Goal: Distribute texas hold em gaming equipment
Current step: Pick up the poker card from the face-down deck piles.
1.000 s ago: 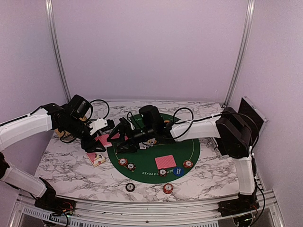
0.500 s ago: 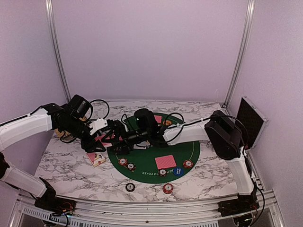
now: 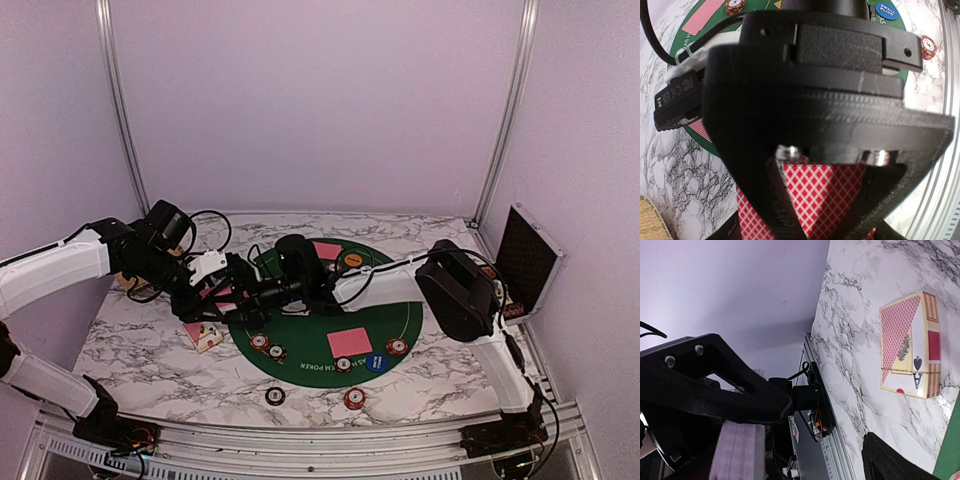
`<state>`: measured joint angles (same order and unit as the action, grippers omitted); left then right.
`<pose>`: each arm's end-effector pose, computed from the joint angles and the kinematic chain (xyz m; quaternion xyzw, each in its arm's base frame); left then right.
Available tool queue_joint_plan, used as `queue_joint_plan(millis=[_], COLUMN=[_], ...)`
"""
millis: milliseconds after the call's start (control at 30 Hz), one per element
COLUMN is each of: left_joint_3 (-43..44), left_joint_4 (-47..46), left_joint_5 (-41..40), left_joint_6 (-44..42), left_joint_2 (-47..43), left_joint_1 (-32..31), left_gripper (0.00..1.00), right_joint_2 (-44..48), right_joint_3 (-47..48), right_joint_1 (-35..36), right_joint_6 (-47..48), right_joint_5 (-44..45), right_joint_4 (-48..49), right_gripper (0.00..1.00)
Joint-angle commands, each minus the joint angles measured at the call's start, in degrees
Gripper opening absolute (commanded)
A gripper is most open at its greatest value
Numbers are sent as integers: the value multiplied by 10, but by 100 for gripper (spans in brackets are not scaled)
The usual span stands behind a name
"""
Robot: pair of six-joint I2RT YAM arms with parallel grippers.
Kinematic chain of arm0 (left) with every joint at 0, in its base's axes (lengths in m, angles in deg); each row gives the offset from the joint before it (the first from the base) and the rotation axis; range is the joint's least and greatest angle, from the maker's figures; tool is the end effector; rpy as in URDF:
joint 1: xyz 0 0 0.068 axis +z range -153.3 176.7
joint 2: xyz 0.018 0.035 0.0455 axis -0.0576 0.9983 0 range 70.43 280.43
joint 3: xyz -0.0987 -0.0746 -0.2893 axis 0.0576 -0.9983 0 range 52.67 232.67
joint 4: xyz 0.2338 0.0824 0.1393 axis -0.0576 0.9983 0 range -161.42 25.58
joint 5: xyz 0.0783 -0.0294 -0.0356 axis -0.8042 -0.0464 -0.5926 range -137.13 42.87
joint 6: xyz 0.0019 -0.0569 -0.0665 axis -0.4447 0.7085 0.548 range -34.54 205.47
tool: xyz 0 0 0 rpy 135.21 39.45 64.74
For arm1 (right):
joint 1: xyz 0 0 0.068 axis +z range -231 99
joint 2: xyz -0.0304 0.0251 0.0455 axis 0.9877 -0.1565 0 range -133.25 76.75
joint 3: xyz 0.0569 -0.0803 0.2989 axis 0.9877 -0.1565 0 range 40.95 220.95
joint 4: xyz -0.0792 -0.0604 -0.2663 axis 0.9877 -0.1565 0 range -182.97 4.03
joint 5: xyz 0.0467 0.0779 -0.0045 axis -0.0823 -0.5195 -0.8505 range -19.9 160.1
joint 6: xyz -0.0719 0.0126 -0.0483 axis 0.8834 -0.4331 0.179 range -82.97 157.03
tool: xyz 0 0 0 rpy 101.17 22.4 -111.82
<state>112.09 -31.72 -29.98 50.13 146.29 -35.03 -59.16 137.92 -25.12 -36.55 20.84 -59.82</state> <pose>0.2455 -0.1787 0.2696 0.5587 0.7646 -0.1335 0.2923 0.2931 0.5374 0.1770 0.1476 -0.7420 -0.6519 0.0524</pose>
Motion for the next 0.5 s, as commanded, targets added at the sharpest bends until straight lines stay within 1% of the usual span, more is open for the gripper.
queue_joint_plan(millis=[0, 267, 467], left_joint_3=[12, 10, 7], left_joint_4=[-5, -5, -5], left_joint_5=[16, 18, 20], left_joint_6=[-9, -10, -10], left_joint_2=[-8, -11, -13], left_joint_1=[-4, -4, -4], left_gripper=[2, 2, 1], right_joint_2=[-16, -7, 18], right_joint_3=[25, 18, -12], right_joint_1=[7, -2, -17], right_joint_6=[-13, 5, 13], right_joint_5=[-7, 25, 34], right_joint_4=[13, -33, -35], right_gripper=[87, 77, 68])
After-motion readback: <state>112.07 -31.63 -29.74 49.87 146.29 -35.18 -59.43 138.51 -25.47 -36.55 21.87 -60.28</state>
